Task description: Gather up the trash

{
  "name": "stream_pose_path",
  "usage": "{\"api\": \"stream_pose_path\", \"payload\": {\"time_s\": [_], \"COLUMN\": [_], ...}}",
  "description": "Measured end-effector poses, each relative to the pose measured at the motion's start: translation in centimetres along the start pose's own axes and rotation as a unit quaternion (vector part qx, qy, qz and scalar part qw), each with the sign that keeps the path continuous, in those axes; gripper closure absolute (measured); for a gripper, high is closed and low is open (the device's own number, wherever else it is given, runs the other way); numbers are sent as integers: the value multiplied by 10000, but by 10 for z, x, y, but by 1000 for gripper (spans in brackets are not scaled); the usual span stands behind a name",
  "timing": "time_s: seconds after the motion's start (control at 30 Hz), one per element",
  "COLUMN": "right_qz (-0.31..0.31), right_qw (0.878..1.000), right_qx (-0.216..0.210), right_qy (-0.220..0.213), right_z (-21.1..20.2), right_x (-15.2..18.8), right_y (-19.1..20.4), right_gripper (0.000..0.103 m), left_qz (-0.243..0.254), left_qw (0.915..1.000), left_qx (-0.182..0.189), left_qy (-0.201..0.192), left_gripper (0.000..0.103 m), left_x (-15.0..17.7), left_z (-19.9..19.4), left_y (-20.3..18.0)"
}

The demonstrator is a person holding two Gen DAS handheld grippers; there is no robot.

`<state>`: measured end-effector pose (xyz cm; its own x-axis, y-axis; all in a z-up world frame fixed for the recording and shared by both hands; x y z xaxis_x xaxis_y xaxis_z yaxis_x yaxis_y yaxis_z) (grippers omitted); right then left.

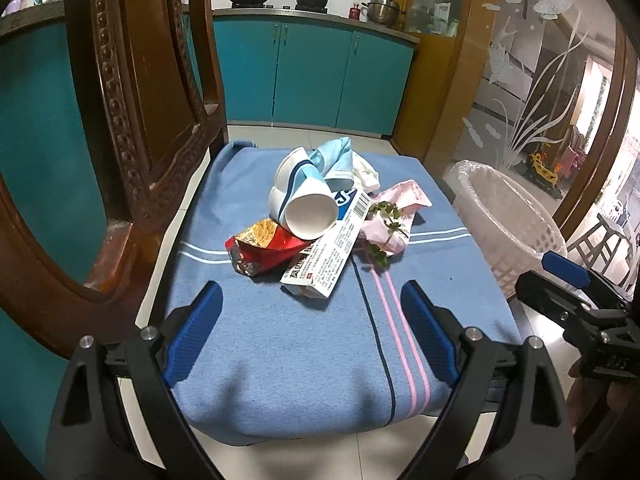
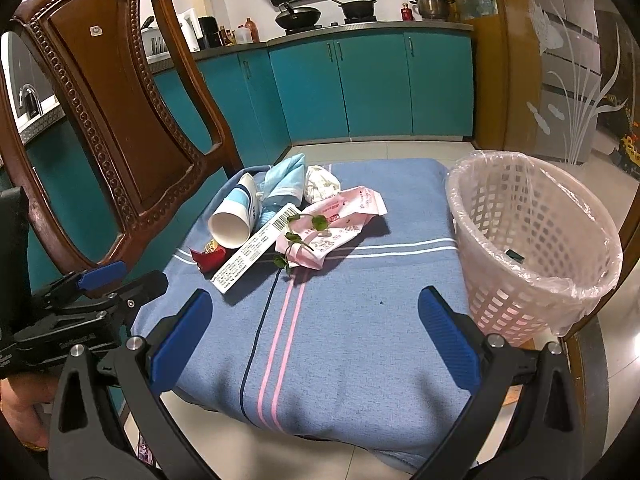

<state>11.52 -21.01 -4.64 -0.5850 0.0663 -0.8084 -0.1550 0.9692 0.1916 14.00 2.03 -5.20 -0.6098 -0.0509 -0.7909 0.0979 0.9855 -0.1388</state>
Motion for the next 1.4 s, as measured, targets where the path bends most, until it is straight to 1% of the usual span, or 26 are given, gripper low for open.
{"api": "stream_pose_path", "payload": {"time_s": [0.2,0.27,0.33,0.37,0.43,0.53,0.63,0.7,0.73,0.77,0.8,0.83,0.87,0.9,0.93,0.97,1.0,1.13,1.2,1.27,1.33,1.4], "right_qz": [7,30,88,121,55,-77,-191,-332,-373,-393,-394,-403,-412,-424,-407,-385,-350,-278,-168,4,195,190], "right_qw": [9999,9999,9997,9994,9988,9979,9973,9972,9969,9966,9964,9958,9953,9947,9950,9952,9952,9957,9962,9958,9937,9933], "right_qx": [-104,-151,-234,-311,-439,-513,-635,-587,-566,-543,-542,-552,-569,-583,-563,-552,-575,-648,-696,-810,-1041,-1112], "right_qy": [-9,-45,-1,66,233,398,306,336,402,489,524,602,667,728,717,711,713,595,493,419,379,259], "right_z": [7,15,29,40,61,88,105,117,123,131,135,140,142,144,143,141,138,111,90,70,50,34], "right_x": [-1,-6,-12,-15,-19,-21,-28,-29,-27,-25,-24,-22,-20,-18,-18,-18,-18,-21,-24,-26,-29,-34], "right_y": [-1,-2,-2,-1,2,8,17,22,23,23,22,22,22,21,20,19,19,16,12,7,6,6], "right_gripper": [3,5,16,19,31,38,44,47,52,55,61,70,75,84,89,90,99,99,99,99,99,99], "left_qz": [-13,-47,-55,-61,-88,-159,-186,-192,-200,-205,-206,-206,-207,-212,-222,-228,-233,-234,-228,-194,-131,-9], "left_qw": [10000,10000,10000,10000,9999,9999,9998,9997,9997,9997,9997,9997,9997,9997,9997,9997,9996,9996,9996,9996,9995,9994], "left_qx": [0,25,42,51,56,36,35,42,50,56,59,62,67,72,71,67,67,78,93,126,214,268], "left_qy": [1,-13,-33,-36,-19,26,97,124,120,111,100,93,98,105,110,109,112,125,130,150,189,231], "left_gripper": [13,13,13,13,13,13,13,13,13,13,13,13,13,13,13,13,13,13,13,13,13,13], "left_x": [0,-1,-2,-2,-2,-1,2,2,2,2,2,1,1,1,1,1,0,1,1,1,3,6], "left_z": [0,-2,-3,-3,-2,1,3,4,3,2,1,1,1,1,2,2,3,4,4,5,7,10], "left_y": [0,-1,-1,-1,1,6,9,10,11,11,11,12,12,13,13,14,14,13,11,8,3,-4]}}
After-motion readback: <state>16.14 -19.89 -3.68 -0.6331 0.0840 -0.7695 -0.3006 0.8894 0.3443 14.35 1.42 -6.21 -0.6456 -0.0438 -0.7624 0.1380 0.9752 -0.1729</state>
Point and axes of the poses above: each gripper's, at about its wrist camera, not at the fingertips, and z roughly the way its jaws point, y to its left, x to its underside, the point moved 5 cm from there along z, roughly the way its jaws point, and after that the axes turned 5 degrees about -y, right-handed, at the moved point
